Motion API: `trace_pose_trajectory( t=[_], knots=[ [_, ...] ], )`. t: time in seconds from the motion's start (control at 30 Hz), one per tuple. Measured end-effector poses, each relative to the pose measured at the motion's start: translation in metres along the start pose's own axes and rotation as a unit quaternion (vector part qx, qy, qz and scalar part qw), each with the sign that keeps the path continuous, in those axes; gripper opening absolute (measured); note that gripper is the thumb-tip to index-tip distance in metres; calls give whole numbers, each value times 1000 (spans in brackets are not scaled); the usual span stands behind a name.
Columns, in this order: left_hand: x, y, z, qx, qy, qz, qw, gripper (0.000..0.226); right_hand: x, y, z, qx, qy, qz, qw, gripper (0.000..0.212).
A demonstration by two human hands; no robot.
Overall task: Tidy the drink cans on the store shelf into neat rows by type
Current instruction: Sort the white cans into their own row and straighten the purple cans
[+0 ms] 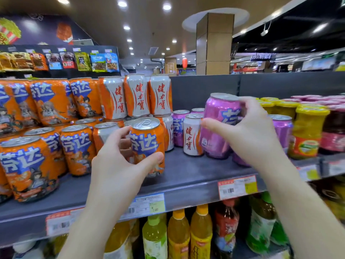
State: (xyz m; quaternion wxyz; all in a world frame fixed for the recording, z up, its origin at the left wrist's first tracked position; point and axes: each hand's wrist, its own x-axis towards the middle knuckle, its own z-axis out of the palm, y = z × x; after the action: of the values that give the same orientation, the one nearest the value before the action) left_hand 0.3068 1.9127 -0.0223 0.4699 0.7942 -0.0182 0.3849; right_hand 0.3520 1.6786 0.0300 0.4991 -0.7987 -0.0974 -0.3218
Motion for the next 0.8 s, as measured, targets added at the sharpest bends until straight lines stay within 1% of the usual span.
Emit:
trace_pose_trajectory(
  t=[0.07, 0.13, 0.2, 0.27, 0.37, 0.53, 0.63, 0.8],
  knots=[
    [2, 4, 12, -7, -14, -2, 1000, 73, 9, -6, -20, 22, -5, -11, 1000, 72],
    [3, 7, 24, -10, -28, -2, 1000, 65, 19, -10, -37, 41, 1, -24, 999, 69],
    [3, 9, 34, -15, -35, -6, 999, 65, 32, -10, -52, 53, 14, -26, 998, 66],
    [1, 11, 43, -17, -42, -15, 999, 68, 47, -5, -65, 53, 35, -21, 998, 69],
    [-2, 15, 53, -18, -52, -18, 998, 74, 70, 8, -80, 18, 63, -16, 998, 74],
    [-5, 23, 68, -23, -56, -16, 998, 77, 93, 35, -93, -43, 56, 4, 998, 76],
    [-7, 27, 78, -24, -62, -17, 998, 74, 104, 50, -94, -43, 53, 24, 997, 78],
    [-9, 31, 92, -29, -64, -22, 997, 72, 115, 58, -99, -57, 33, 36, 997, 73]
  ],
)
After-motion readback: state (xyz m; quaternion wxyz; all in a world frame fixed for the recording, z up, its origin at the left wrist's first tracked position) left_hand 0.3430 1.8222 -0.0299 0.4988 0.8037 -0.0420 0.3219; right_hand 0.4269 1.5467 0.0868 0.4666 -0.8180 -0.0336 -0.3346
